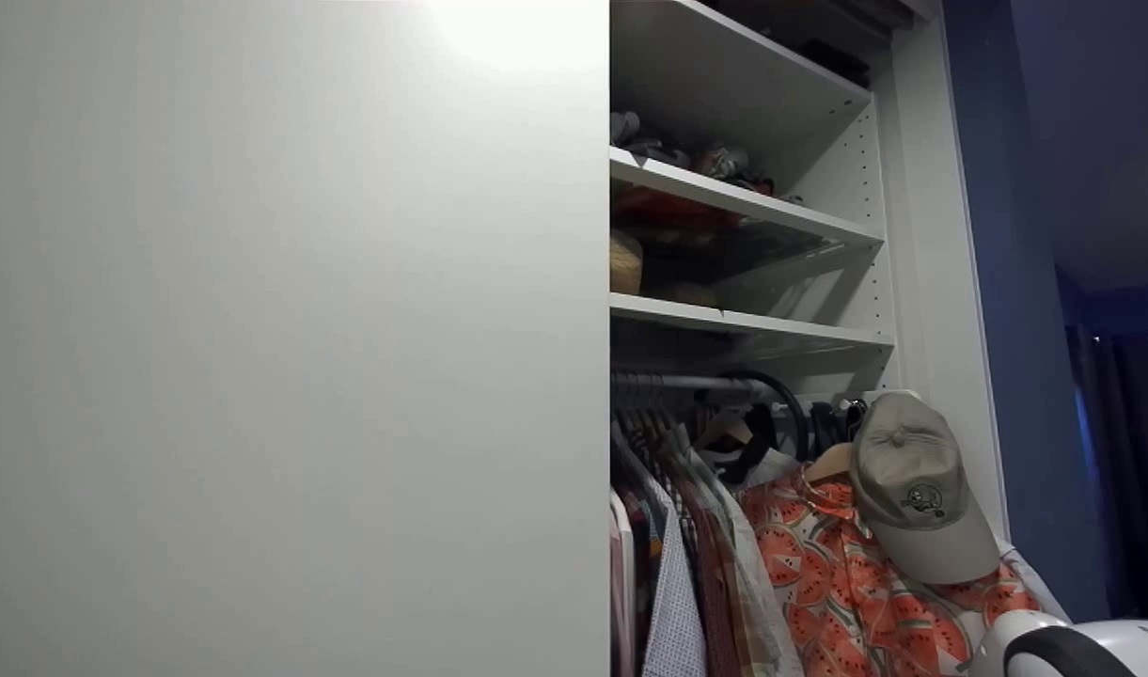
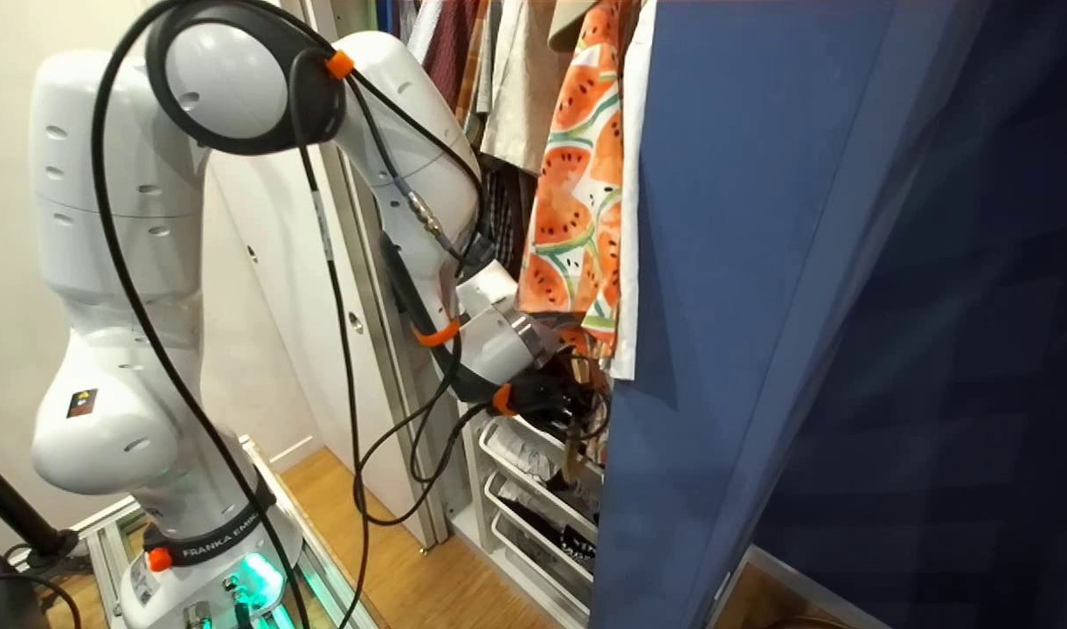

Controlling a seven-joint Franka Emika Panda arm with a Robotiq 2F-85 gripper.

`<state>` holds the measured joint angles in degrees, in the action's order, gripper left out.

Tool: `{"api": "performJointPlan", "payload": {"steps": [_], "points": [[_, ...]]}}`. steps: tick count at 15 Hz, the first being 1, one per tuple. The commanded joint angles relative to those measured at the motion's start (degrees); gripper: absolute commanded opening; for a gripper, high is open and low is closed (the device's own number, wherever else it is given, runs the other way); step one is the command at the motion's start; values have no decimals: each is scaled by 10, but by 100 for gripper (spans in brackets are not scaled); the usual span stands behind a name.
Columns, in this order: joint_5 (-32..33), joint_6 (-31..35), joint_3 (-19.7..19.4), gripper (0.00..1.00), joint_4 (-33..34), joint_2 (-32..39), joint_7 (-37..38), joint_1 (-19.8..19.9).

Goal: Put the hanger on the top rod

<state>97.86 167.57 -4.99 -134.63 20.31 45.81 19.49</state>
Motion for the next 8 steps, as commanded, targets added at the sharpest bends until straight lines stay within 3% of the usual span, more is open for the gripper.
{"api": "performJointPlan", "payload": {"steps": [1, 5, 8], "points": [[-10, -13, 19, 4, -86, -95, -1, -29], [-83, -63, 37, 4, -172, -155, -58, -62], [-122, -155, 50, 4, -220, -207, -41, -84]]}}
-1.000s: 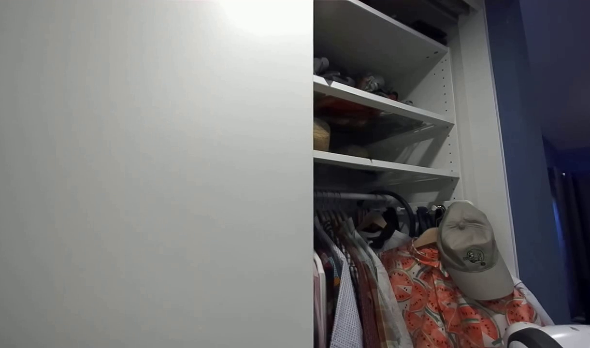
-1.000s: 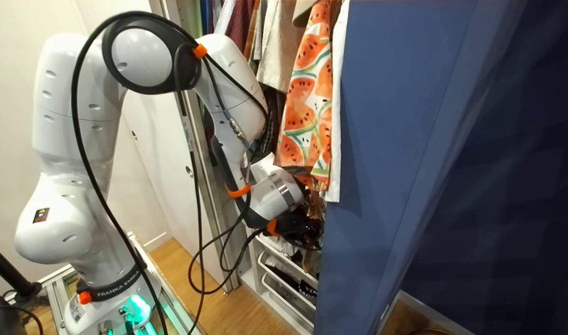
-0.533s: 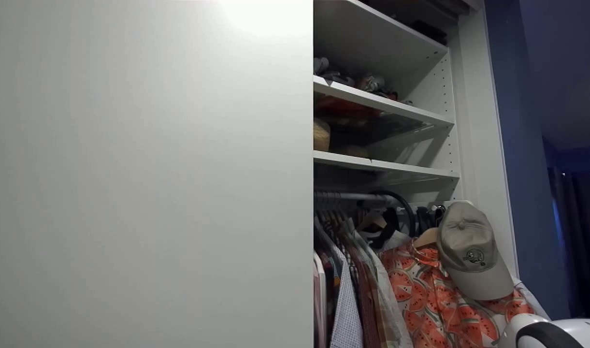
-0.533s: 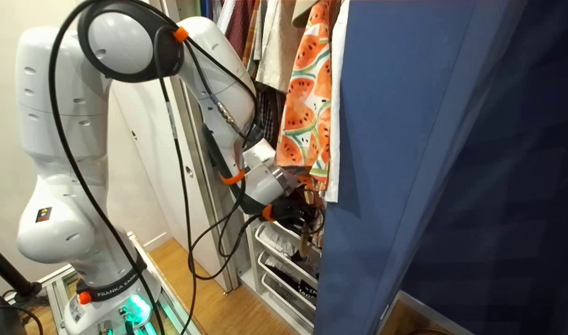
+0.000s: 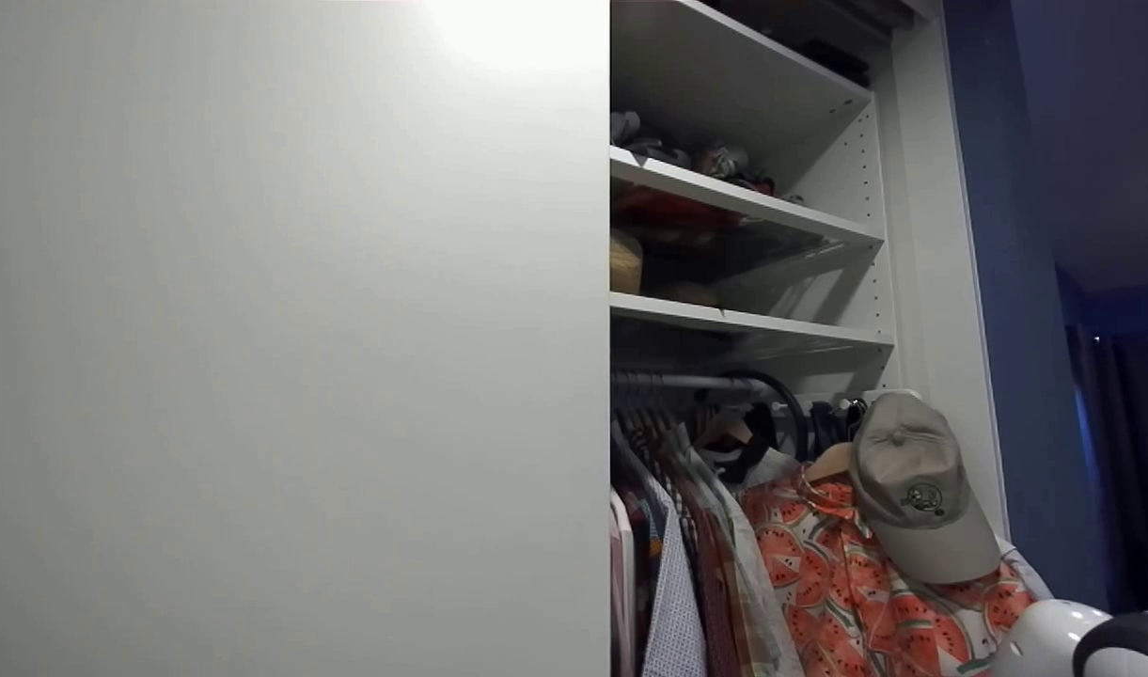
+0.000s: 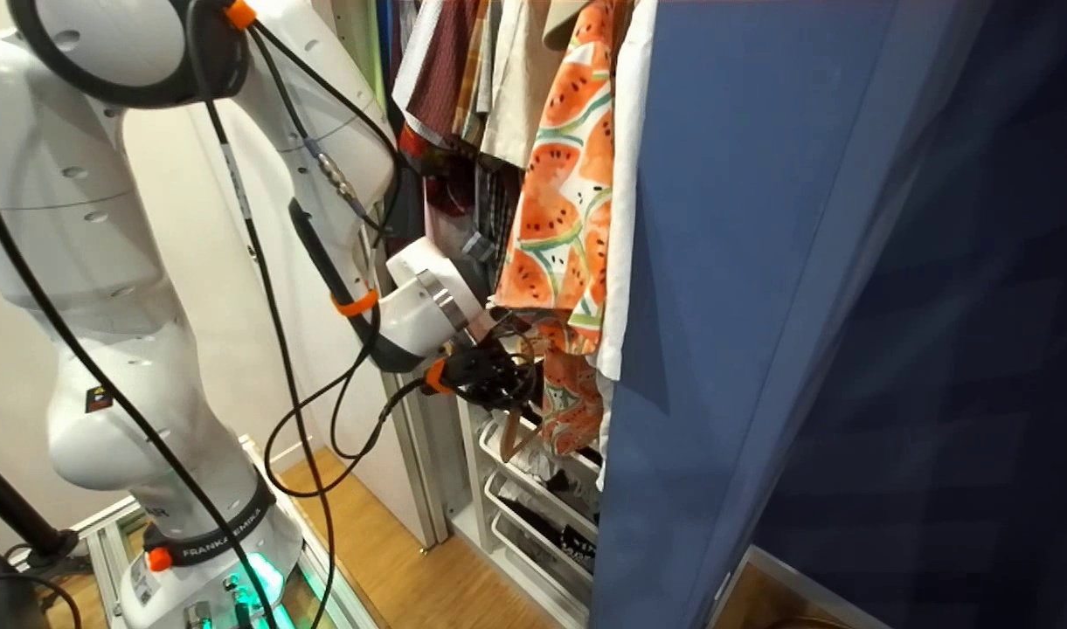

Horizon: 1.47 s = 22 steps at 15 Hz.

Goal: Put the hanger on the top rod

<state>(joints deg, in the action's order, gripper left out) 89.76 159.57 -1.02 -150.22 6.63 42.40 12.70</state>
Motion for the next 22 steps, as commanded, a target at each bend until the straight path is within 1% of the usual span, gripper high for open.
{"api": "performJointPlan", "payload": {"steps": [1, 4, 5, 8, 9, 10, 11, 13, 14, 15, 16, 18, 19, 22], "points": [[-39, -106, 14, 4, -70, -86, 17, -21], [-10, -189, 21, 4, -75, -115, 86, -29], [-20, -211, 3, 4, -77, -120, 92, -52], [-56, -251, 10, 4, -94, -148, 77, -76], [-69, -247, 11, 4, -80, -145, 67, -85], [-77, -231, 9, 4, -71, -148, 57, -91], [-83, -206, 4, 4, -70, -165, 45, -95], [-99, -155, -8, 4, -107, -232, 29, -99], [-109, -125, -14, 4, -78, -215, 25, -99], [-117, -90, -23, 4, -71, -219, 24, -97], [-126, -58, -30, 4, -70, -226, 18, -97], [-123, 7, -49, 4, -93, -261, 25, -99], [-113, 27, -57, 4, -75, -243, 34, -104], [-82, 55, -63, 4, -71, -233, 70, -112]]}}
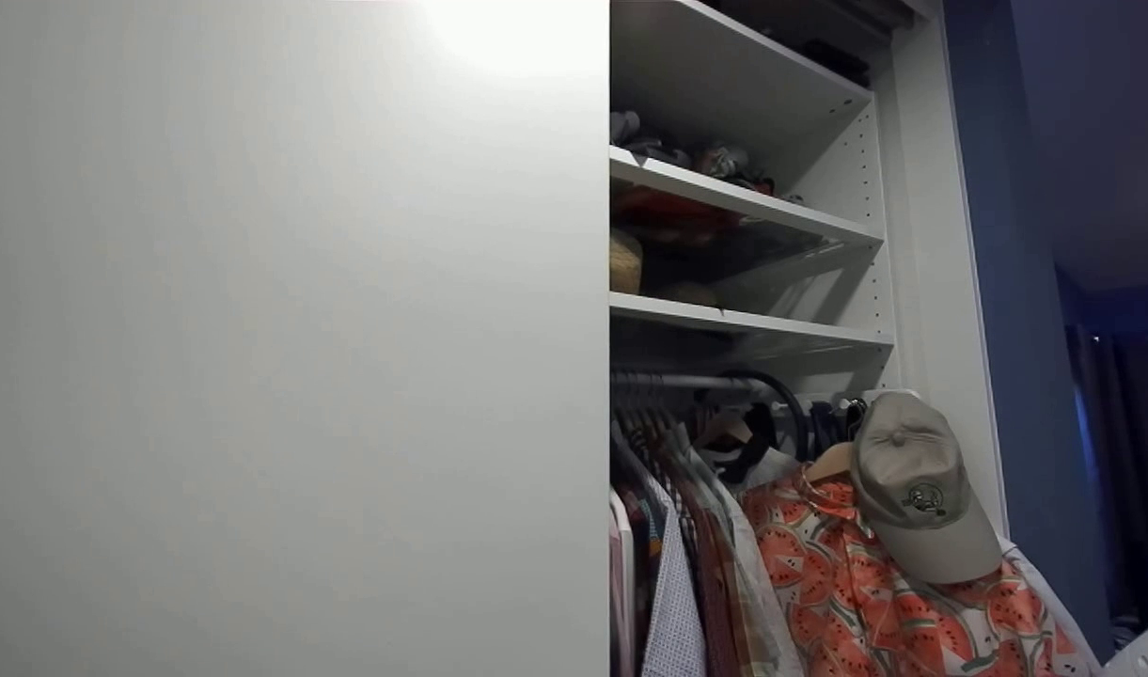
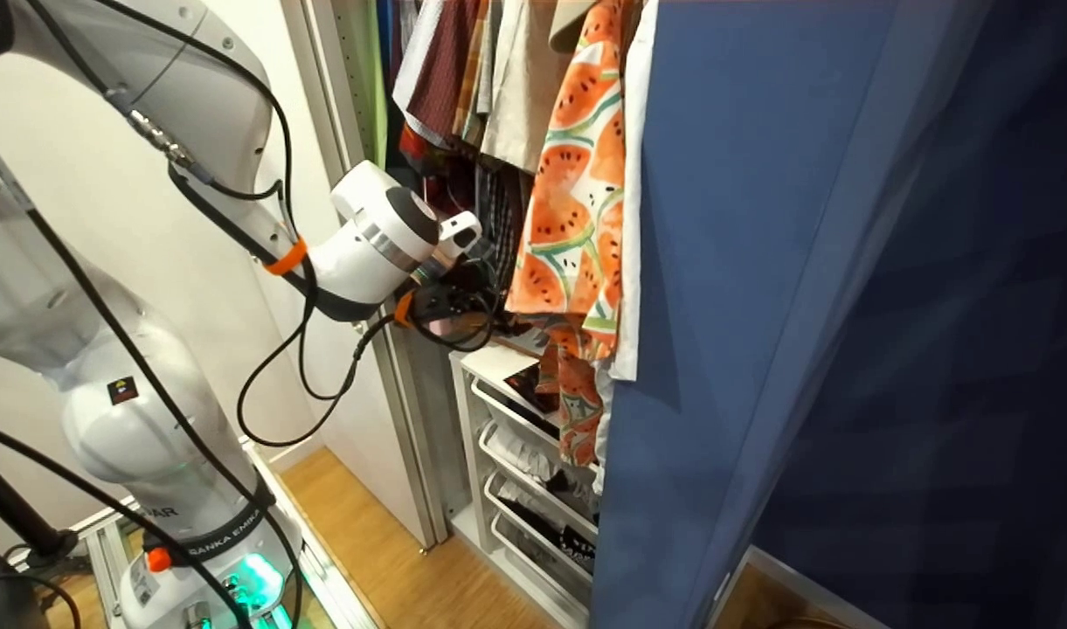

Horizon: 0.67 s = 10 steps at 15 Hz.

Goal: Put the hanger on the top rod

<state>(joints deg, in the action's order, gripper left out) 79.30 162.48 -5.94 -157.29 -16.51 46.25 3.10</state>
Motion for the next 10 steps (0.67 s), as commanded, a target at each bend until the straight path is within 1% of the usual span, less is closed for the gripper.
{"api": "performJointPlan", "payload": {"steps": [1, 2, 3, 6, 9, 10], "points": [[35, 25, -10, 4, 0, 1, 47, -20], [51, 9, -1, 4, 0, -1, 63, -23], [68, 12, 1, 4, 0, -1, 75, -27], [163, 8, 10, 4, -1, -10, 149, -23], [252, 3, 27, 4, 0, -16, 252, -22], [278, -9, 37, 4, 0, -18, 293, -23]]}}
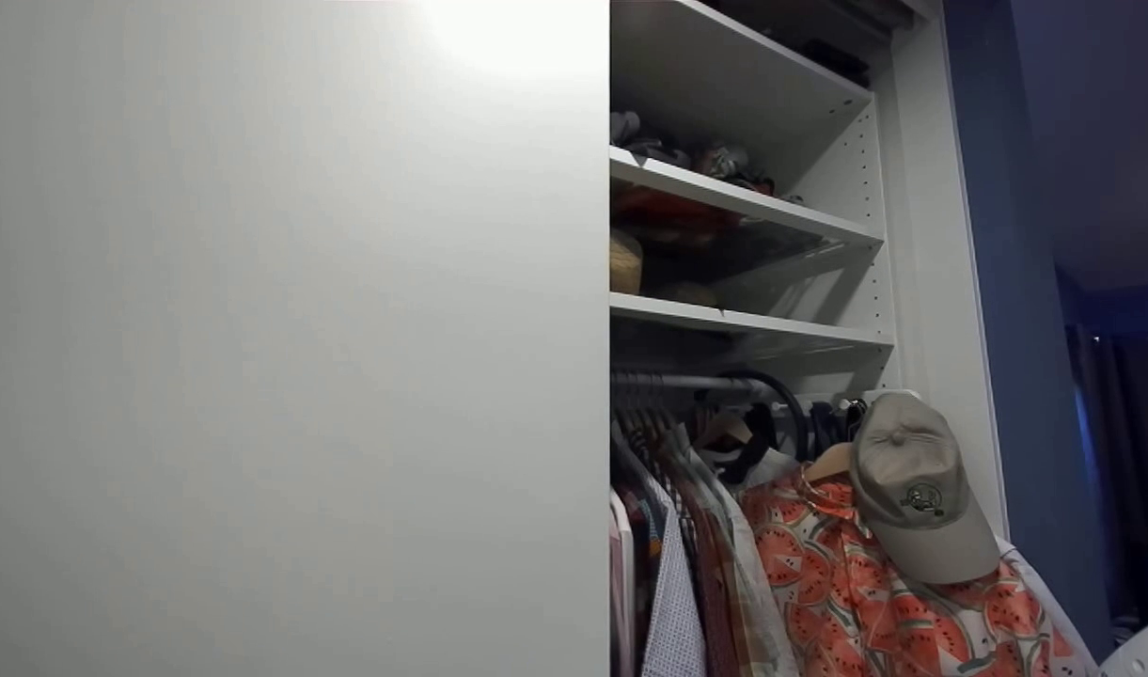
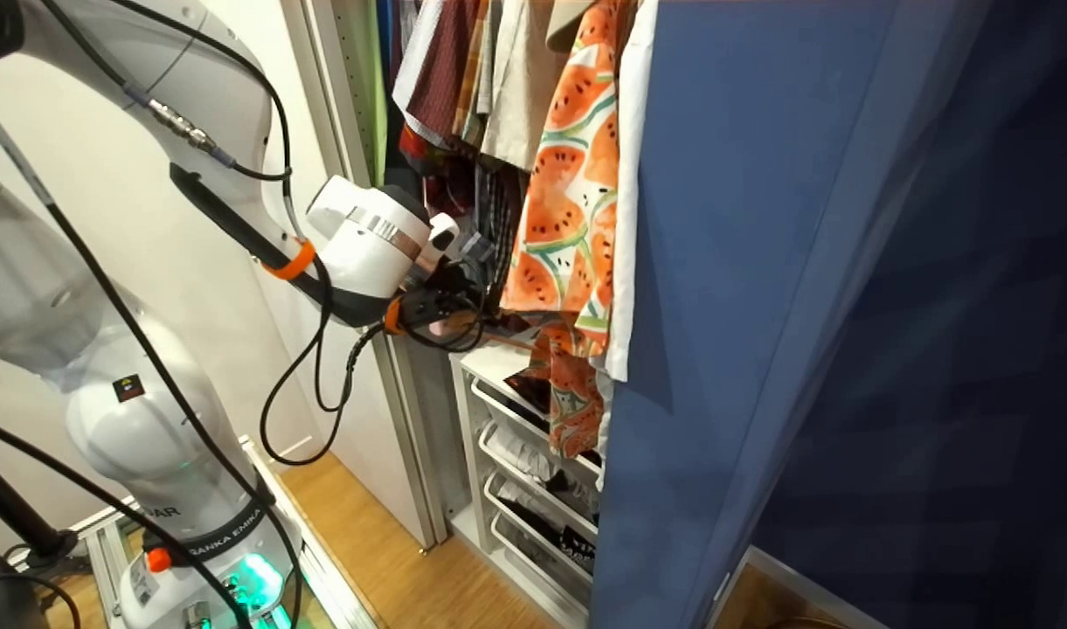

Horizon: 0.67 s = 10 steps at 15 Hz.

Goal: Put the hanger on the top rod

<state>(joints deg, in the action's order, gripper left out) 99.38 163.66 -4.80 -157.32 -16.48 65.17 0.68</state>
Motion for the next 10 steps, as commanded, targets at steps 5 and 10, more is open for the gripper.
{"api": "performJointPlan", "payload": {"steps": [5, 10], "points": [[135, -80, 91, 4, 0, -15, 276, 4], [113, -189, 179, 4, 0, -18, 386, 3]]}}
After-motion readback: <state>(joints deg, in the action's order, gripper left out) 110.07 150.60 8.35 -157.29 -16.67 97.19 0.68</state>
